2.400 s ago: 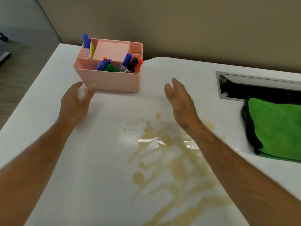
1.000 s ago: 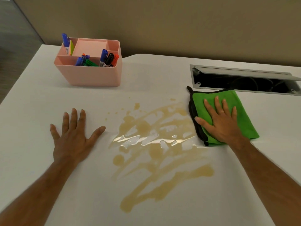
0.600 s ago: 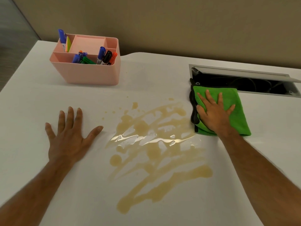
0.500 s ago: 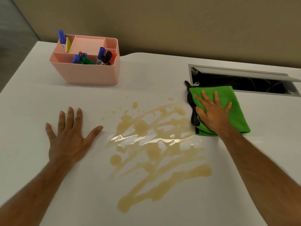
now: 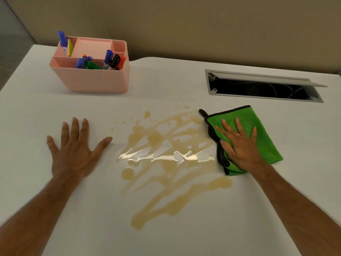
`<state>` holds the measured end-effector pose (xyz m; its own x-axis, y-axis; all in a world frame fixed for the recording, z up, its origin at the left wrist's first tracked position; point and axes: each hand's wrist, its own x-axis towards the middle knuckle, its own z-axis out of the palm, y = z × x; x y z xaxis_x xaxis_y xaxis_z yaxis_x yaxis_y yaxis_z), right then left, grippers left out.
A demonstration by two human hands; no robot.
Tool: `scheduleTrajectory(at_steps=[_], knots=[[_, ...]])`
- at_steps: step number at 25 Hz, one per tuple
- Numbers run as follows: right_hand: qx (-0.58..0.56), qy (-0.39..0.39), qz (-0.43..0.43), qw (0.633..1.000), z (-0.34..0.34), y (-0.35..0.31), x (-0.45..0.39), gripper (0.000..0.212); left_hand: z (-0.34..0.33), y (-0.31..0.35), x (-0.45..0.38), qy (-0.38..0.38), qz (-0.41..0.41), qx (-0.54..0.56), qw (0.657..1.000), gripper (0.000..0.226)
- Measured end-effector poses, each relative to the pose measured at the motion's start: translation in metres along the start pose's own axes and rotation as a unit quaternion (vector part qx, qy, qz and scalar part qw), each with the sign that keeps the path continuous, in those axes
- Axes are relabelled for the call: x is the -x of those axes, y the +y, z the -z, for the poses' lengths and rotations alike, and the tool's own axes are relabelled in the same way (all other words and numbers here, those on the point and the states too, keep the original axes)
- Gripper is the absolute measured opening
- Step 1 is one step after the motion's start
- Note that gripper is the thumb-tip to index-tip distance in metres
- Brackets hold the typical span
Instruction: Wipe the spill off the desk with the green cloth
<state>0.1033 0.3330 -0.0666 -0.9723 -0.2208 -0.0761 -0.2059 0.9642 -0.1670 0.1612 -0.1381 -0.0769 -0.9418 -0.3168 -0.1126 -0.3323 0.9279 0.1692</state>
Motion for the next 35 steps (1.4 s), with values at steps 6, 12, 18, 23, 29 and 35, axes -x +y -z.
scheduleTrajectory(at_steps=[6, 12, 18, 23, 29, 35], knots=[[-0.011, 0.001, -0.043, 0.999, -0.009, -0.014, 0.050, 0.058, 0.001, 0.000, 0.001, 0.003, -0.004, 0.011, 1.000, 0.105], [-0.012, 0.026, -0.124, 0.992, -0.025, -0.055, 0.086, 0.059, 0.000, 0.000, 0.001, 0.003, -0.004, 0.008, 1.000, 0.106], [-0.014, 0.032, -0.193, 0.981, -0.024, -0.080, 0.048, 0.056, 0.001, 0.000, 0.003, 0.005, -0.006, 0.006, 1.000, 0.107], [-0.018, 0.044, -0.210, 0.977, -0.014, -0.082, -0.016, 0.052, 0.000, 0.001, 0.001, 0.008, -0.006, 0.005, 1.000, 0.107], [-0.009, 0.035, -0.186, 0.982, -0.003, -0.080, -0.091, 0.052, -0.001, 0.000, 0.000, 0.014, -0.004, 0.007, 1.000, 0.107], [-0.006, 0.005, -0.072, 0.997, 0.002, -0.073, -0.120, 0.053, -0.001, 0.000, -0.001, 0.009, -0.001, 0.000, 1.000, 0.109]])
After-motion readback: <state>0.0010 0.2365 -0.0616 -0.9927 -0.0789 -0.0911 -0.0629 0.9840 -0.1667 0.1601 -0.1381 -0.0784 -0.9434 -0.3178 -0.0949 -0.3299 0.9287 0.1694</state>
